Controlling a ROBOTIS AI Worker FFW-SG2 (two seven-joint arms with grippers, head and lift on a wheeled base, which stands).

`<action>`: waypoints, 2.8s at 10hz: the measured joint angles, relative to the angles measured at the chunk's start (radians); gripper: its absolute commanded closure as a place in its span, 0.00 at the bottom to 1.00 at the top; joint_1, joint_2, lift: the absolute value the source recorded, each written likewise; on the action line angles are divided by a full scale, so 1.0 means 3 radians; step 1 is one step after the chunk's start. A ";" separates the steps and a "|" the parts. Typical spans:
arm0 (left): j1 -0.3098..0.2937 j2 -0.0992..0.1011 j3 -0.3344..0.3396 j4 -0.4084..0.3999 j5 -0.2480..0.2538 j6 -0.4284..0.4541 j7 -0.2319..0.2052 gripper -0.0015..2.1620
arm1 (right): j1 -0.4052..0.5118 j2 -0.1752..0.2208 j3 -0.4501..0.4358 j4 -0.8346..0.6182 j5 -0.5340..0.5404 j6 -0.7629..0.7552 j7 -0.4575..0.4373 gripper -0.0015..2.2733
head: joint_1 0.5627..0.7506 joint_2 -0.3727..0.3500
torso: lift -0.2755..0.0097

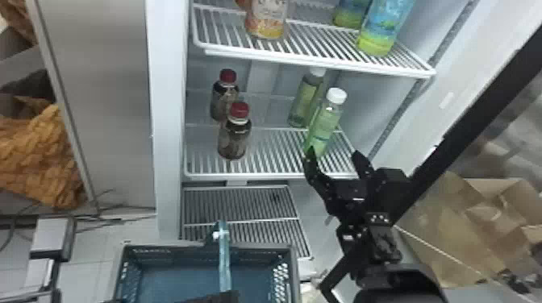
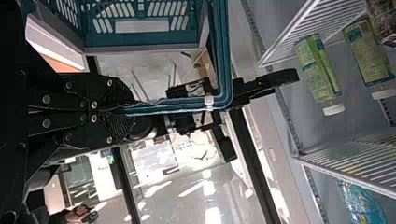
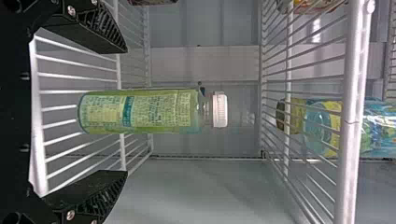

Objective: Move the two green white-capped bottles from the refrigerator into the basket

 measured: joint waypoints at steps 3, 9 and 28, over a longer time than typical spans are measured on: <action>-0.0001 -0.0004 -0.0001 0.0000 0.0003 -0.0001 0.0001 0.53 | -0.0282 -0.0032 0.0001 0.0296 0.0037 -0.0029 -0.0001 0.05 | 0.70 0.03 | 0.04; -0.0023 -0.0007 -0.0005 0.0000 0.0003 -0.0008 0.0000 0.53 | -0.0806 -0.0053 0.0003 0.0850 0.0109 -0.0170 -0.0026 0.06 | 0.70 0.03 | 0.04; -0.0029 -0.0004 -0.0015 0.0017 0.0015 -0.0016 0.0000 0.53 | -0.0093 -0.0200 0.0189 -0.0470 -0.0790 0.0423 0.0233 0.37 | 0.70 0.03 | 0.04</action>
